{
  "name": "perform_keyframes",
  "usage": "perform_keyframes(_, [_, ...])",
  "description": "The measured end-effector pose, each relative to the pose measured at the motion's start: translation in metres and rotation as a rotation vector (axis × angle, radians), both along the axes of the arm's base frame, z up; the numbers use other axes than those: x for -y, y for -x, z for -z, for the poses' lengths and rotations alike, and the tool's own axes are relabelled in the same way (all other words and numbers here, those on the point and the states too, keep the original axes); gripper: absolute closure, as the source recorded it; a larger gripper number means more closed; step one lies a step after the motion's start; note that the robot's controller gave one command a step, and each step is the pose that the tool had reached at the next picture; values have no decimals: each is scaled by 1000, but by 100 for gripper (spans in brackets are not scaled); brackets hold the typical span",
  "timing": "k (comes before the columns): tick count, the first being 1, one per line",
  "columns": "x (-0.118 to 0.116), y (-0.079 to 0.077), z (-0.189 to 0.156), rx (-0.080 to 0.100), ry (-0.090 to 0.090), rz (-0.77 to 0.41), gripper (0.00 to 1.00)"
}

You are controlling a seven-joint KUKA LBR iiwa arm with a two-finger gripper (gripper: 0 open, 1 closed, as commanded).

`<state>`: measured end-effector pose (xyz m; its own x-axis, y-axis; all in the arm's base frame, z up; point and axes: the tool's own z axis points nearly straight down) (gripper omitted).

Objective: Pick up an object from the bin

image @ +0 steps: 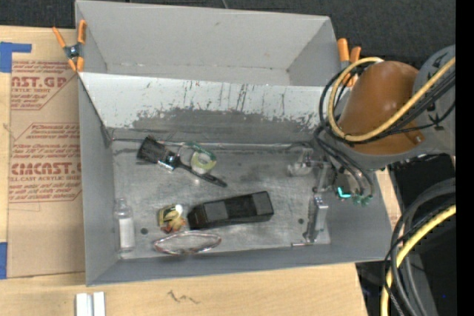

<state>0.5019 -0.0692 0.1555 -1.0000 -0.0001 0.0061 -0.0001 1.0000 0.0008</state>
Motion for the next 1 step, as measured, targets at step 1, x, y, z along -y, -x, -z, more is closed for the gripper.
perform_keyframes(1, [0,-2,-3,7,1,-1,0])
